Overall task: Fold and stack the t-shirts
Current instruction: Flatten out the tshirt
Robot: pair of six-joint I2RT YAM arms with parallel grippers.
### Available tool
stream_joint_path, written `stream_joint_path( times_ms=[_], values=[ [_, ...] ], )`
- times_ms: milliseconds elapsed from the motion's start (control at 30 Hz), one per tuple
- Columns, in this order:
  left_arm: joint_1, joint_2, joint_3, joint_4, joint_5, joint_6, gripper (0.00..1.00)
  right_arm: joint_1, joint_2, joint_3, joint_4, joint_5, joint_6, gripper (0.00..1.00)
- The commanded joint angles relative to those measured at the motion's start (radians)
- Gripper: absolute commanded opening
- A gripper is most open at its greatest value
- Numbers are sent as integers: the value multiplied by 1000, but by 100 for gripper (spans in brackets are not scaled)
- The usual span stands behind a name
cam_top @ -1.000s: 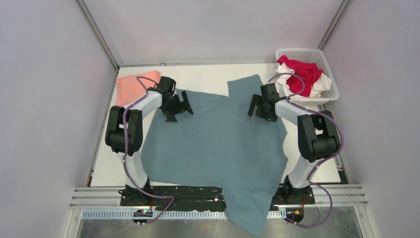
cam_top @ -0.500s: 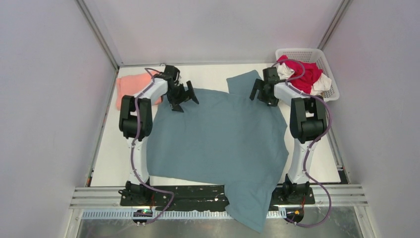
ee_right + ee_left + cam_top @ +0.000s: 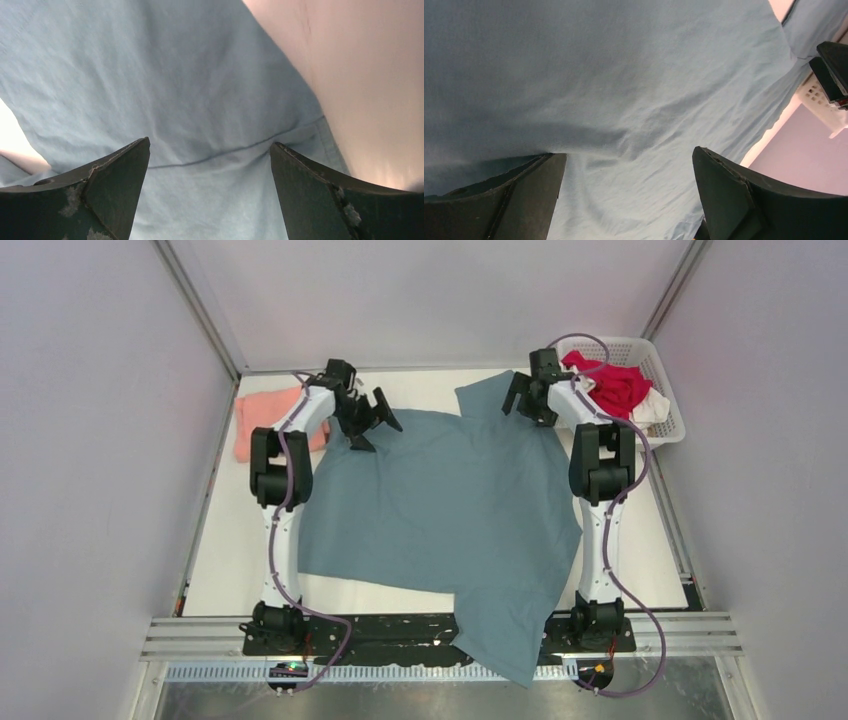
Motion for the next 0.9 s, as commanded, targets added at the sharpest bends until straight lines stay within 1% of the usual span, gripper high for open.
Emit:
stream_joint_path(
  times_ms=[0,167,300,333,433,567,633,700,733,767,800,833,867],
  values=[
    [23,50,85,24,55,-20,100,-10,81,188,-24,-13,-27,95],
    [32,47,98,62,65,-13,100,-10,175,342,-31,-46,-19,95],
    [33,46,140,56,70,-1,100,-14,219,417,-19,-45,-24,95],
    [33,40,145,54,70,6,100,-14,223,423,-8,-77,-29,95],
    [33,0,143,33,50,39,100,-15,215,449,8,-115,-47,95],
    [33,-108,104,-15,-30,92,100,-5,139,433,10,-134,-98,95],
    [33,-192,11,-8,-77,106,100,7,69,377,9,-126,-129,95],
    [33,-294,-111,20,-116,108,100,24,-22,276,7,-98,-144,95],
    [33,-368,-183,42,-130,107,100,40,-97,177,7,-74,-142,95],
    [33,-423,-252,68,-140,103,100,48,-138,121,13,-50,-130,95],
    [33,-471,-328,92,-151,98,100,64,-218,-4,18,-15,-118,95],
    [35,-520,-395,115,-167,92,100,78,-261,-69,22,-1,-92,95],
    [35,-563,-462,136,-182,88,99,88,-340,-204,26,3,-78,95]
  ],
)
